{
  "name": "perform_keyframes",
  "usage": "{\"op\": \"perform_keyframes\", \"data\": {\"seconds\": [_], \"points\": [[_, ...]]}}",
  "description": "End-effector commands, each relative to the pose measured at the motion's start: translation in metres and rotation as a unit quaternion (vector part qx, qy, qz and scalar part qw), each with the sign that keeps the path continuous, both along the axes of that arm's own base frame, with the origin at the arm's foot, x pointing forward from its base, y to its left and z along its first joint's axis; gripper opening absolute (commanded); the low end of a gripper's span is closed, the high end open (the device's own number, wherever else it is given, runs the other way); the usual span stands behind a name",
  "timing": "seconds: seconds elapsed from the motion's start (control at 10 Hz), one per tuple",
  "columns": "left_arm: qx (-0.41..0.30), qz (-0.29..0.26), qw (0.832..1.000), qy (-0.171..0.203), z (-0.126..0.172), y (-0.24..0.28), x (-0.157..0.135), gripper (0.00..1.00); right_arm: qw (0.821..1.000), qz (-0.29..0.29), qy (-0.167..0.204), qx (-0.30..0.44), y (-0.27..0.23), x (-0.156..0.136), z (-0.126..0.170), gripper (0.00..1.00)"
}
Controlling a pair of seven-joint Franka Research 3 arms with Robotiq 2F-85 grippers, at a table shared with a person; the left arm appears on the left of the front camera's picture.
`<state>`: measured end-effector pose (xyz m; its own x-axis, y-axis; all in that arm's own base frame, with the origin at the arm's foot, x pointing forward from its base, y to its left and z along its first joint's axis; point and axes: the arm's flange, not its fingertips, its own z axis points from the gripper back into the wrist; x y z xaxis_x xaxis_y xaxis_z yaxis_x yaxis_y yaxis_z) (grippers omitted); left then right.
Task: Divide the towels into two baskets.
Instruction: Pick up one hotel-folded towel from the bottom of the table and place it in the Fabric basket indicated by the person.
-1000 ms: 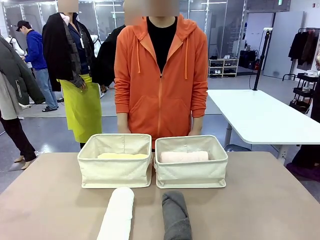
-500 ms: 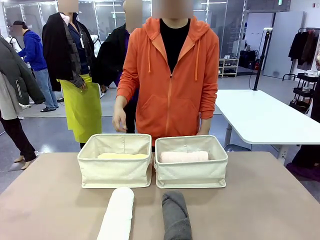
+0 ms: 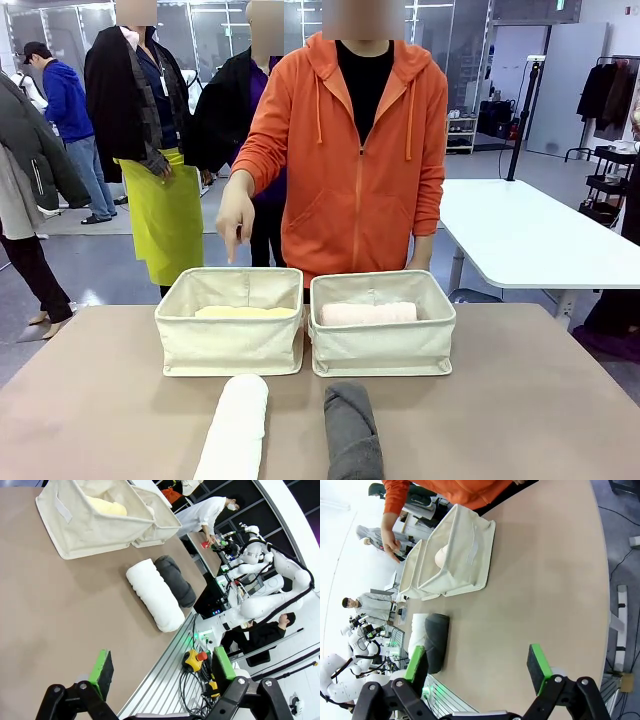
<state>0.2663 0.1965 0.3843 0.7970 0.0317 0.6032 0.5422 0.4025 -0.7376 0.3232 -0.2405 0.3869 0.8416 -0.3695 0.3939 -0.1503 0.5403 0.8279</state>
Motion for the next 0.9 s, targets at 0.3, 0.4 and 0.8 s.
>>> {"op": "perform_keyframes", "data": {"seconds": [0.3, 0.4, 0.8], "points": [[-0.003, 0.002, 1.000, -0.005, 0.001, 0.002, -0.001, 1.00, 1.000, 0.005, -0.004, 0.002, -0.001, 0.002, 0.002, 1.00], [-0.003, 0.002, 1.000, -0.005, 0.001, 0.002, -0.001, 1.00, 1.000, 0.005, -0.004, 0.002, -0.001, 0.002, 0.002, 1.00], [0.043, -0.112, 0.990, 0.076, 0.017, -0.084, 0.042, 1.00, 1.000, 0.005, -0.004, 0.002, -0.001, 0.002, 0.002, 1.00]]}}
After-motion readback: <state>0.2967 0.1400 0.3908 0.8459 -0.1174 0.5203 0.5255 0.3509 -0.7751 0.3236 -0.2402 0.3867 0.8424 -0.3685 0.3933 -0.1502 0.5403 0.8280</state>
